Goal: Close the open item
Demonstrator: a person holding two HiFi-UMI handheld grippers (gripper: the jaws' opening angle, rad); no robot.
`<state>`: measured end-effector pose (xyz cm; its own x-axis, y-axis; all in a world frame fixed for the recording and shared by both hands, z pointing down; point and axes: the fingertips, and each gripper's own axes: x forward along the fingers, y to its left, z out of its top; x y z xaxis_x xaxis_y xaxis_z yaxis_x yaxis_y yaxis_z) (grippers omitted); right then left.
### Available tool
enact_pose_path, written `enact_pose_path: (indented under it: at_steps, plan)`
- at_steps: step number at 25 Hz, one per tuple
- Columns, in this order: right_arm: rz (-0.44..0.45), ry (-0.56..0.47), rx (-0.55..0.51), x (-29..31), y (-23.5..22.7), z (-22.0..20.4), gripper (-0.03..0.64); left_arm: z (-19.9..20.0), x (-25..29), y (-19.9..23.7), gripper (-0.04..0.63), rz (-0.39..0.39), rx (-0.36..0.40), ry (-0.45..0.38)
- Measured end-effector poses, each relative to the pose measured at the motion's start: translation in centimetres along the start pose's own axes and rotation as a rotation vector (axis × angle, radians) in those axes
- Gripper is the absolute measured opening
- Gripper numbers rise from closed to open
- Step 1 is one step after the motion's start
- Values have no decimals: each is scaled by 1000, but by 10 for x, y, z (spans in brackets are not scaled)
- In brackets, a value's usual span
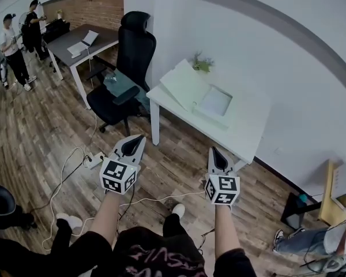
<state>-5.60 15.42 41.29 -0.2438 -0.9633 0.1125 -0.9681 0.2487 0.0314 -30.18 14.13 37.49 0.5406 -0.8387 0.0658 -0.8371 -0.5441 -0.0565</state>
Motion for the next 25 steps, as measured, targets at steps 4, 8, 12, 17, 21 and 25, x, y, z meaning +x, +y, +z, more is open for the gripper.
enact_pose_path:
  at_steps: [4, 8, 12, 17, 21, 25]
  plan:
    - [10, -7, 4, 48, -37, 2, 26, 6, 57, 14, 12, 21, 2, 1]
    - [37, 1, 16, 93, -76, 4, 26, 8, 111, 19, 12, 46, 3, 20]
    - [68, 16, 14, 131, -105, 6, 26, 13, 154, 21, 12, 70, -1, 31]
    - [93, 30, 27, 163, -127, 2, 26, 11, 185, 28, 12, 100, 6, 54]
    - [111, 29, 32, 181, -135, 0, 26, 9, 199, 37, 12, 125, 7, 64]
    - [126, 31, 36, 198, -140, -5, 26, 4, 213, 44, 12, 137, 4, 70]
